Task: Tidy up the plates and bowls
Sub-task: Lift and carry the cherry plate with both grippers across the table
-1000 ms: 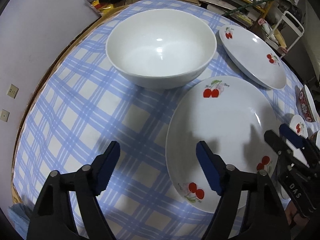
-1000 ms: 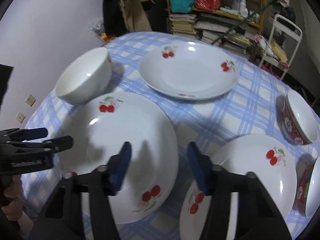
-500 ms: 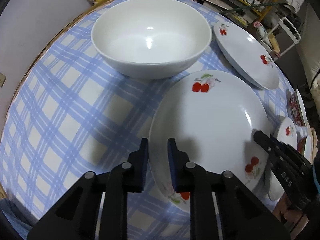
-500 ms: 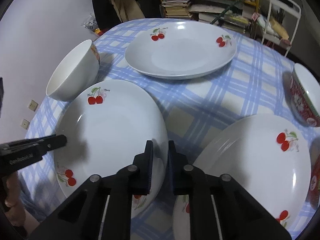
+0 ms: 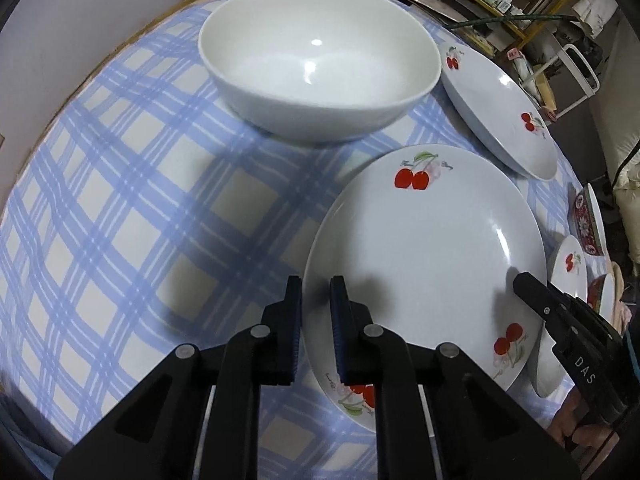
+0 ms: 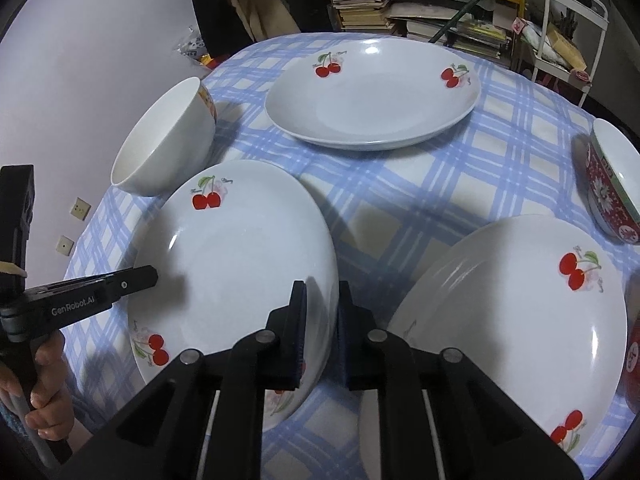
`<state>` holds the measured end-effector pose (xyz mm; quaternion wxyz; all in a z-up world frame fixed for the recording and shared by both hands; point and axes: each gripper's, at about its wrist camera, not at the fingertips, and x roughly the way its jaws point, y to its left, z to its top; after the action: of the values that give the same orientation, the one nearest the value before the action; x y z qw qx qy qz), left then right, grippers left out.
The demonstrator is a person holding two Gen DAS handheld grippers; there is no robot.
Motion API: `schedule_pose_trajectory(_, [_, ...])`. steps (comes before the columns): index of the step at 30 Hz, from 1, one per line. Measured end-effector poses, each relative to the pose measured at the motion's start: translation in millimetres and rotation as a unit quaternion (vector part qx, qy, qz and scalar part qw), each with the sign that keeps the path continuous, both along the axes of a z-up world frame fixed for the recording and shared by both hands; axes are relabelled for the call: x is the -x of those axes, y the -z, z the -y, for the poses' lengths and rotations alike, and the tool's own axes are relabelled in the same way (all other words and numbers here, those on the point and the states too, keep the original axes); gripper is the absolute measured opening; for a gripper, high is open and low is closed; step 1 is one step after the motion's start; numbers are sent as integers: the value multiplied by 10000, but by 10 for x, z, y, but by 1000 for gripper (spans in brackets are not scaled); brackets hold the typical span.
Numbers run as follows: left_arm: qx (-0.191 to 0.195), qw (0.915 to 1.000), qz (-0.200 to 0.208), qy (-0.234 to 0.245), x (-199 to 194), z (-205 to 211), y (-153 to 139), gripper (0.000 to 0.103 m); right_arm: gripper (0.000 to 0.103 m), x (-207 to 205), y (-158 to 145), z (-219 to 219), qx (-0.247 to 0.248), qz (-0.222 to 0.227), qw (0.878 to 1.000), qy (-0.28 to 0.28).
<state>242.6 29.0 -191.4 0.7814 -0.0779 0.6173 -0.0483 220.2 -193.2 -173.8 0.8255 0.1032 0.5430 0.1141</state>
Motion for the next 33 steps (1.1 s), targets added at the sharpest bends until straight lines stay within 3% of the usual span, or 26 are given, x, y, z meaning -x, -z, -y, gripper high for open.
schedule_pose_trajectory(6, [71, 9998, -167, 50, 174, -38, -15, 14, 15, 177, -134, -85, 212, 27, 9995, -234])
schedule_pose_trajectory(13, [-85, 9991, -56, 415, 375, 92, -121, 14, 15, 426, -166, -11, 283, -116, 9995, -103])
schedule_pose_trajectory(23, [-90, 9974, -387, 594, 539, 130, -31, 15, 15, 721, -190, 29, 346, -268, 9989, -164])
schedule_pose_trajectory(29, [-473, 9939, -419, 903, 716, 258, -17, 16, 15, 826, -73, -21, 675, -555, 9961, -101])
schedule_pose_trajectory(33, [-457, 9928, -468, 1003, 757, 316, 11, 16, 16, 913, 46, 34, 716, -816, 9941, 72])
